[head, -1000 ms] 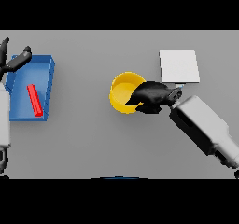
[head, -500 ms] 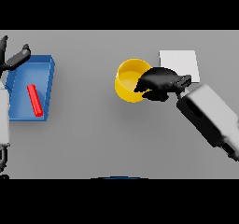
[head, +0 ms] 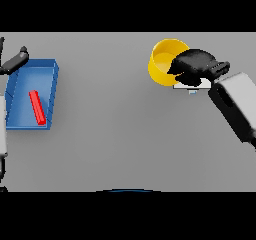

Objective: Pick up the red beaker and tilt it to pour out 1 green nut into yellow bowl. Pick up the yellow bowl and place it on the metallic measuring scale.

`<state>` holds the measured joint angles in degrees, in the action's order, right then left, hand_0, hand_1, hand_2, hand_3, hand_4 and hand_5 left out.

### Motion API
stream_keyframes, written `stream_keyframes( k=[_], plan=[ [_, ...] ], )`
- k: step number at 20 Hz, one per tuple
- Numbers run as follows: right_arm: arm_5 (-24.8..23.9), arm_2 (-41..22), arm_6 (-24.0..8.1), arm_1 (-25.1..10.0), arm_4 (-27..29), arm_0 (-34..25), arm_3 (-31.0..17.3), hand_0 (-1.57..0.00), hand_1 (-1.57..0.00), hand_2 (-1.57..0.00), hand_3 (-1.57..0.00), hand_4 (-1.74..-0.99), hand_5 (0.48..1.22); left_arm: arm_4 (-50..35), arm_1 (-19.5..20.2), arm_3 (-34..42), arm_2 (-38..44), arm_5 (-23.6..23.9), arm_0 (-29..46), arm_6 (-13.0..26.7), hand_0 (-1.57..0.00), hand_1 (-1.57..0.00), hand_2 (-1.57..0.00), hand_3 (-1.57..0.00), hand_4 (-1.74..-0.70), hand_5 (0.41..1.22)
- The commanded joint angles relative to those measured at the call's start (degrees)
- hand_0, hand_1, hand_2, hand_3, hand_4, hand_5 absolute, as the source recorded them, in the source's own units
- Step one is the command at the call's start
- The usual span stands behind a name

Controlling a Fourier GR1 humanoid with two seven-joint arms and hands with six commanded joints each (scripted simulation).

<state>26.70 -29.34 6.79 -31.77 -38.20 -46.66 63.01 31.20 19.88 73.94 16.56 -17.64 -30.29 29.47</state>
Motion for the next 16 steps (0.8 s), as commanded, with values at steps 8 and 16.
stream_keyframes(
  k=[8, 16],
  plan=[
    [-5.58, 1.06, 0.91, -0.10, -1.61, -2.59, -13.66, -1.54, -1.46, -1.53, -1.45, -1.727, 1.221, -0.43, -1.32, 2.10, -0.01, 0.20, 0.39, 2.00, 0.00, 0.00, 0.00, 0.00, -0.82, 0.762],
    [-8.82, 0.91, 4.47, 0.28, -2.38, -4.40, -24.24, -1.45, -1.28, -1.38, -1.55, -1.730, 1.221, -0.59, -1.28, 2.79, 0.57, 0.05, 0.92, 3.86, 0.00, 0.00, 0.00, 0.00, -0.85, 0.783]
  ],
)
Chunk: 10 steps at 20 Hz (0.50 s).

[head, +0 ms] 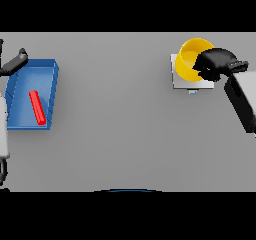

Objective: Pick up the red beaker and tilt it to pour out 1 green nut into yellow bowl. Pick up the yellow bowl and place it on the metallic measuring scale.

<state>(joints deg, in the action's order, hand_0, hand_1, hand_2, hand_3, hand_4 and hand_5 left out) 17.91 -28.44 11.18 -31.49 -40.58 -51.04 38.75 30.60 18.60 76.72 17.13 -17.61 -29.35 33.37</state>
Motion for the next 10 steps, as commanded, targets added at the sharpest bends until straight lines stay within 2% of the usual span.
stream_keyframes(
  k=[1, 4, 6, 7, 8, 10],
  plan=[
    [-0.25, -0.26, -0.50, 0.49, -0.25, 0.05, -0.51, -1.43, -1.25, -1.35, -1.55, -1.730, 1.221, 0.28, -0.32, 0.63, -0.53, -0.20, 0.07, 0.58, 0.00, 0.00, 0.00, 0.00, -0.85, 0.784],
    [-1.03, 0.10, 0.46, 0.43, -0.17, -0.49, -2.28, -1.40, -1.21, -1.32, -1.56, -1.730, 1.221, 0.20, 0.26, -0.08, -0.03, -0.06, 0.42, -0.23, 0.00, 0.00, 0.00, 0.00, -0.84, 0.776],
    [-0.15, 0.48, -0.22, 0.72, 0.56, -0.88, -2.40, -1.42, -1.23, -1.40, -1.54, -1.728, 1.221, 0.15, 0.17, -0.62, -0.20, -0.38, -0.67, 0.36, 0.00, 0.00, 0.00, 0.00, -0.84, 0.771],
    [-0.03, 0.67, 0.18, 0.92, 0.77, -0.84, -3.10, -1.40, -1.18, -1.29, -1.54, -1.670, 1.221, 0.30, 0.32, -1.42, -0.11, 0.00, -0.57, -0.54, 0.00, 0.00, 0.00, 0.00, -0.84, 0.772],
    [0.32, 0.79, -0.95, 1.15, 0.85, -0.89, -3.10, -1.41, -1.15, -1.18, -1.39, -1.644, 1.221, 0.30, 0.57, -1.89, 0.04, -0.01, -1.07, -0.41, 0.00, 0.00, 0.00, 0.00, -0.84, 0.773],
    [0.80, 1.21, -1.46, 1.66, 1.66, -0.85, -3.75, -1.19, -0.91, -0.91, -1.10, -1.600, 1.090, 0.17, 0.64, -2.25, 0.02, -0.03, -0.90, -1.51, 0.00, 0.00, 0.00, 0.00, -0.84, 0.773]
  ],
)
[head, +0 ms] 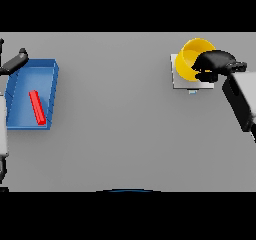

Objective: Pick up the red beaker and tilt it to pour out 1 green nut into yellow bowl. Pick up the yellow bowl and place it on the metallic measuring scale.

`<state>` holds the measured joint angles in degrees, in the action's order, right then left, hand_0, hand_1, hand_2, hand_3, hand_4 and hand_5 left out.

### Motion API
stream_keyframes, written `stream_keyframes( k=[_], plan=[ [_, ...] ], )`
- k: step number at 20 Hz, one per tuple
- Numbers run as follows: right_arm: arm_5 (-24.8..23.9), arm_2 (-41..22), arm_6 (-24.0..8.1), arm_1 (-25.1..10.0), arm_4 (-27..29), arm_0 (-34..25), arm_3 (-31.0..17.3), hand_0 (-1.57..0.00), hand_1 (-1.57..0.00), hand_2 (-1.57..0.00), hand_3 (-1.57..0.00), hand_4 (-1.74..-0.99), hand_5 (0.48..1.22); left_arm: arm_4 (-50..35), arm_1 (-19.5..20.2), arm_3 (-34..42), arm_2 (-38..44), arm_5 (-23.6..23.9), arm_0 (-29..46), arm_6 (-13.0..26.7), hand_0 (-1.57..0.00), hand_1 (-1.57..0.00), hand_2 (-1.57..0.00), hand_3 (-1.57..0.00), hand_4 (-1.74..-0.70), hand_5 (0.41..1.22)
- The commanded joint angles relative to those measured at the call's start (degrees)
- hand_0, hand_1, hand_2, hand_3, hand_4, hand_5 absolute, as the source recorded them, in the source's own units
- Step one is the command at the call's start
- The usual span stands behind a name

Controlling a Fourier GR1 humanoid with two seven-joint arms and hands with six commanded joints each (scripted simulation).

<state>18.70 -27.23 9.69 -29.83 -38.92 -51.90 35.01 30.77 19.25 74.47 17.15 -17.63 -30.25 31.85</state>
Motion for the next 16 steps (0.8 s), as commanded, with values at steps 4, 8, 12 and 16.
stream_keyframes(
  k=[4, 8, 12, 16],
  plan=[
    [2.21, 0.57, -1.06, -0.12, 0.86, -0.32, 0.00, -0.71, -0.52, -0.52, -0.72, -1.540, 0.923, -0.02, -0.38, 0.94, -0.09, 0.05, 0.30, 0.69, 0.00, 0.00, 0.00, 0.00, -0.85, 0.766],
    [2.92, 0.28, -1.71, -0.01, 0.54, -0.49, -0.55, -0.30, -0.22, -0.30, -0.51, -1.487, 0.848, -0.14, -0.48, 1.15, -0.07, 0.16, -0.02, 0.57, 0.00, 0.00, 0.00, 0.00, -0.85, 0.772],
    [2.78, -0.37, -0.12, -0.49, -0.43, -1.05, -2.26, -0.12, -0.09, -0.15, -0.36, -1.442, 0.811, 0.25, -0.85, 1.61, -0.37, 0.60, -0.02, 1.02, 0.00, 0.00, 0.00, 0.00, -0.85, 0.774],
    [3.12, -1.07, 1.14, -1.24, -0.72, -0.26, -1.08, -0.05, -0.04, -0.06, -0.26, -1.414, 0.796, 0.03, -0.99, 3.10, -0.45, 0.16, 0.99, 1.39, 0.00, 0.00, 0.00, 0.00, -0.85, 0.768]
  ],
)
